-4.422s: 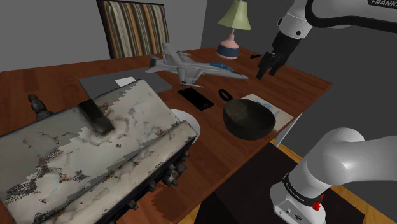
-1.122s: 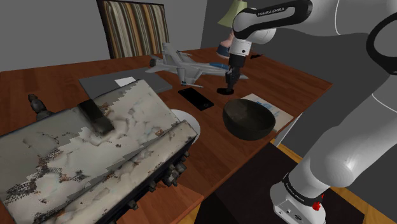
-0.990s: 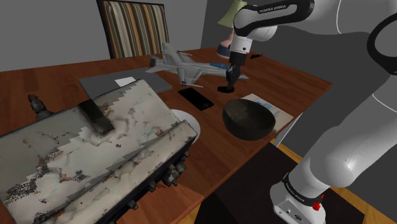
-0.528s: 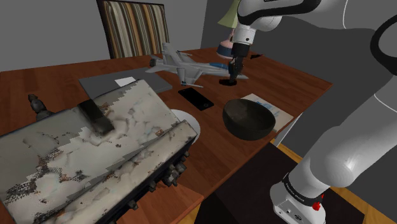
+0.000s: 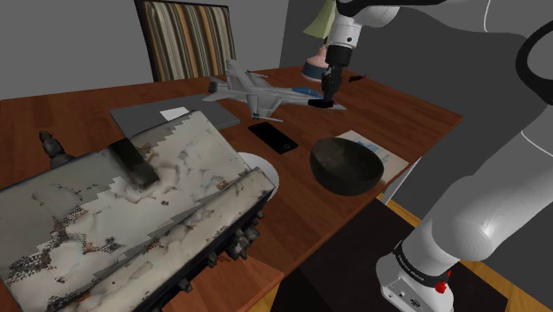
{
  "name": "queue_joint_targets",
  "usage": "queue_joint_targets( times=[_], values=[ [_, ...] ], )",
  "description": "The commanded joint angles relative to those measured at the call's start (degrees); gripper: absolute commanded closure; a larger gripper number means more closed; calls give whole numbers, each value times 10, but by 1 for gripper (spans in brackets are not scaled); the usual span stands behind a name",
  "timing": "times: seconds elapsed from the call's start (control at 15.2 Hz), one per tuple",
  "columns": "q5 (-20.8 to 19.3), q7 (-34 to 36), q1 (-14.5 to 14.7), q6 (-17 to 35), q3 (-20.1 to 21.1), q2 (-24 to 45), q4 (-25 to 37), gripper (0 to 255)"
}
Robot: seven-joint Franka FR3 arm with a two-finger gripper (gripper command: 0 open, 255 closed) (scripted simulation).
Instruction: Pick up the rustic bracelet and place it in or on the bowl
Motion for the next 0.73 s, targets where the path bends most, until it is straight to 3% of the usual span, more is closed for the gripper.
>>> queue_joint_targets(
  times=[0.0,0.46,0.66],
  values=[
    [0,2,0,-16,0,1,18,255],
    [2,9,0,-65,-1,8,73,255],
    [-4,34,8,-52,14,-60,-3,255]
  ],
)
